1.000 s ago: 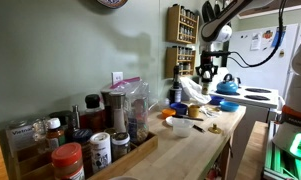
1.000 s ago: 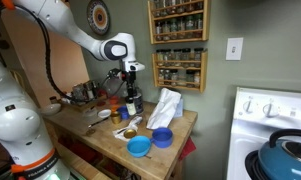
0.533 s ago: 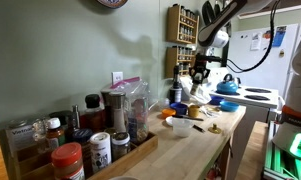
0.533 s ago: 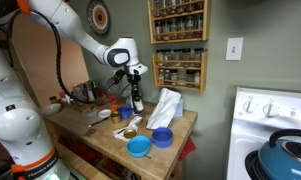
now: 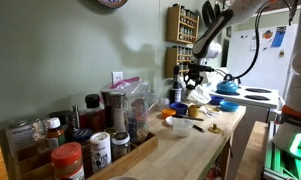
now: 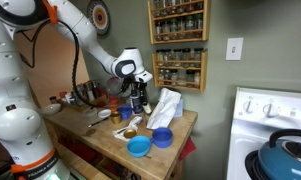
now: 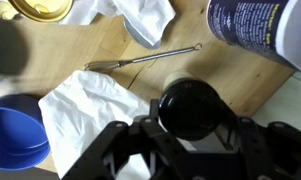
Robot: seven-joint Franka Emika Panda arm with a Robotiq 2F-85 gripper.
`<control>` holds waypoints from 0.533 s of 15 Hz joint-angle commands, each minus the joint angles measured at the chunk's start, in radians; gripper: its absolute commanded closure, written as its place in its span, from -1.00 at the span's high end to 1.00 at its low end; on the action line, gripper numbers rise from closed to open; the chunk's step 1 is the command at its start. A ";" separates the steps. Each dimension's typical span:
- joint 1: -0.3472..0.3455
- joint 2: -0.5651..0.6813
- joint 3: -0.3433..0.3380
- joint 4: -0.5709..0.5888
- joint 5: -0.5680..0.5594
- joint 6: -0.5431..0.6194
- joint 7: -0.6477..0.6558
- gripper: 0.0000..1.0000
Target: Move the spice bottle from the left to the right
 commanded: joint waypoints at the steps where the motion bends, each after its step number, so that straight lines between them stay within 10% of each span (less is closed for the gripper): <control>1: 0.034 0.091 -0.026 0.067 -0.048 0.012 0.078 -0.38; 5: 0.063 0.141 -0.044 0.119 -0.049 0.001 0.106 -0.38; 6: 0.069 0.151 -0.049 0.129 -0.048 -0.002 0.107 0.17; 8: 0.080 0.167 -0.058 0.144 -0.051 -0.004 0.115 0.54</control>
